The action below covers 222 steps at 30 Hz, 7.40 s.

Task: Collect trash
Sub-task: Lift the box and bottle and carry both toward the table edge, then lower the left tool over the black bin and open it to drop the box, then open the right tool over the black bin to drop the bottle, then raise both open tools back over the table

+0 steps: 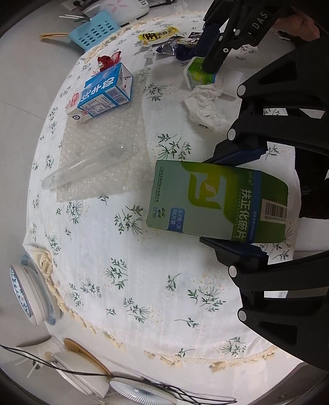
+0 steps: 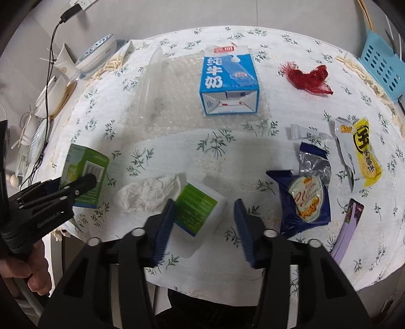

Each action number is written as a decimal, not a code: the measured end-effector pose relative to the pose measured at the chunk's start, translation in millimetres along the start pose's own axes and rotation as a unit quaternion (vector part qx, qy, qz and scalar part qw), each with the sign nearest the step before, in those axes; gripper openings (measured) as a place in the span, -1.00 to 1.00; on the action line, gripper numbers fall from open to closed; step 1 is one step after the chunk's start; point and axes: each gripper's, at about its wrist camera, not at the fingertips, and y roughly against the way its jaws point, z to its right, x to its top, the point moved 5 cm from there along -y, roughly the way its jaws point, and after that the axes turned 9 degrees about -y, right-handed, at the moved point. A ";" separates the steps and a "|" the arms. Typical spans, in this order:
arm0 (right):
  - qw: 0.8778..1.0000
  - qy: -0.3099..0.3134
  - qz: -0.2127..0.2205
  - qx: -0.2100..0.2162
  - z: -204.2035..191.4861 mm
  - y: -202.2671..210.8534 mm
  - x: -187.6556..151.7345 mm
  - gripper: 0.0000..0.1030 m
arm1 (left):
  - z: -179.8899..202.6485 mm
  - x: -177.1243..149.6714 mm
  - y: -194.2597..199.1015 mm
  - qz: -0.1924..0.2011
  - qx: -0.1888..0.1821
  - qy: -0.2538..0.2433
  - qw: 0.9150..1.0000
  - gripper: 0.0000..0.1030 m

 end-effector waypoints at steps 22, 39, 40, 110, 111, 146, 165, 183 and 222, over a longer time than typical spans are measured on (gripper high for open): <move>0.998 -0.052 -0.033 -0.011 -3.9 -15.7 -4.6 -0.01 | -5.6 -17.4 7.2 0.007 -0.015 0.007 1.000 -0.03; 0.998 -0.054 -0.012 -0.005 0.9 0.1 0.7 -0.12 | 4.2 -18.3 13.9 0.011 -0.021 0.009 1.000 -0.03; 0.999 -0.053 -0.010 -0.005 2.1 2.1 1.1 -0.12 | 5.3 -18.5 14.8 0.011 -0.020 0.009 1.000 -0.03; 0.997 0.017 0.076 -0.006 69.6 107.8 -150.6 -0.18 | 107.1 -157.2 75.2 0.038 -0.071 -0.014 0.997 -0.04; 0.997 0.017 0.073 -0.006 70.8 104.7 -153.0 -0.18 | 108.3 -159.7 71.9 0.036 -0.072 -0.015 0.997 -0.04; 1.000 -0.007 -0.021 -0.019 114.2 -29.7 -204.0 -0.19 | 136.5 -218.0 -64.9 -0.042 -0.080 -0.049 0.995 -0.04; 0.998 -0.044 -0.017 -0.046 180.1 -9.3 -210.6 -0.20 | 205.4 -218.2 -102.8 -0.059 -0.105 -0.121 0.985 0.00; 0.999 -0.015 -0.038 -0.029 130.5 -45.4 -208.6 -0.20 | 154.6 -204.9 -61.6 -0.005 -0.086 -0.064 0.994 0.81; 0.998 0.007 -0.057 -0.038 79.0 -95.6 -201.3 0.70 | 80.1 -215.8 -69.9 -0.019 -0.050 -0.049 0.997 0.88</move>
